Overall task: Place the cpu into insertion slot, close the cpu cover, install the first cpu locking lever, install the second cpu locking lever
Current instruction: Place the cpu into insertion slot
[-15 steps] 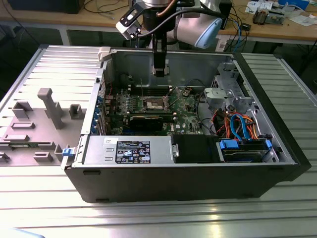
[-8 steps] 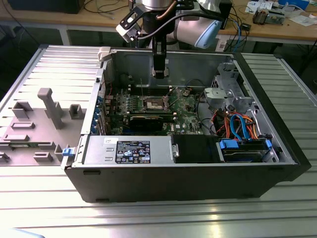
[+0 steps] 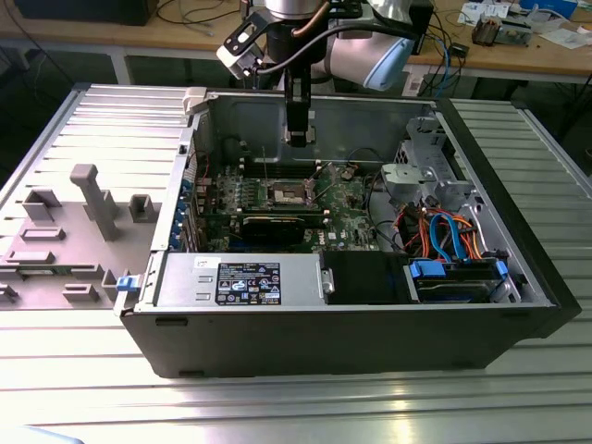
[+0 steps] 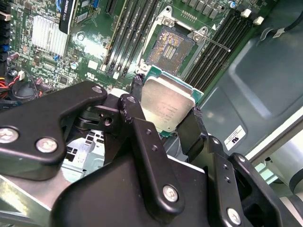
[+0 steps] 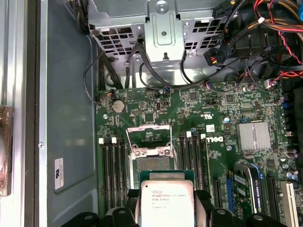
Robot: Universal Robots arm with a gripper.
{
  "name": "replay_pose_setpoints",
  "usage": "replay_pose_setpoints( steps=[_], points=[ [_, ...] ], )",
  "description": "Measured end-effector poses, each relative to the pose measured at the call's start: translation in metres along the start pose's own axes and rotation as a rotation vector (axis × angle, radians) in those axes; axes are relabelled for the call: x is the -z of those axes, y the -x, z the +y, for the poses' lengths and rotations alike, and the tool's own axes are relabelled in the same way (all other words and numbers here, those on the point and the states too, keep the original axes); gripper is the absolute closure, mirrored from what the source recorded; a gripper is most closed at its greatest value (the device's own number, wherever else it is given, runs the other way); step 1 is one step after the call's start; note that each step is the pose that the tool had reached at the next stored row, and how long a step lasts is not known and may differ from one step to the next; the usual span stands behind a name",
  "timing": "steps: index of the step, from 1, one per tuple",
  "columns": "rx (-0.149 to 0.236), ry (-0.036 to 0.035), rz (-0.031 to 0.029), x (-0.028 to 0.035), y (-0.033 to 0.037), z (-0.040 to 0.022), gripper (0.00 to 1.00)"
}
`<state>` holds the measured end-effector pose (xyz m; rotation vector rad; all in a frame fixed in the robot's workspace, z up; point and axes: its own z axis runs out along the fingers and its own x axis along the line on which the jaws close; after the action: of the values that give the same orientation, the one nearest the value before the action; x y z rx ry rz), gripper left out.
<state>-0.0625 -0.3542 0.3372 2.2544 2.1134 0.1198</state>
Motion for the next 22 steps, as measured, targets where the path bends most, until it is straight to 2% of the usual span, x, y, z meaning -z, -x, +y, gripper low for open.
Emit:
replay_pose_setpoints(
  steps=[5, 8, 12, 16, 22],
  points=[
    [0.004, 0.0006, 0.0007, -0.0005, 0.0001, -0.0011, 0.45],
    [0.024, -0.0001, 0.0023, -0.0029, 0.0002, -0.0018, 0.45],
    [0.045, -0.0006, 0.0042, -0.0112, -0.0005, -0.0042, 0.45],
    [0.09, -0.0015, 0.0083, -0.0176, -0.0004, -0.0051, 0.45],
    [0.092, -0.0016, 0.0084, -0.0266, -0.0006, -0.0074, 0.45]
  ],
)
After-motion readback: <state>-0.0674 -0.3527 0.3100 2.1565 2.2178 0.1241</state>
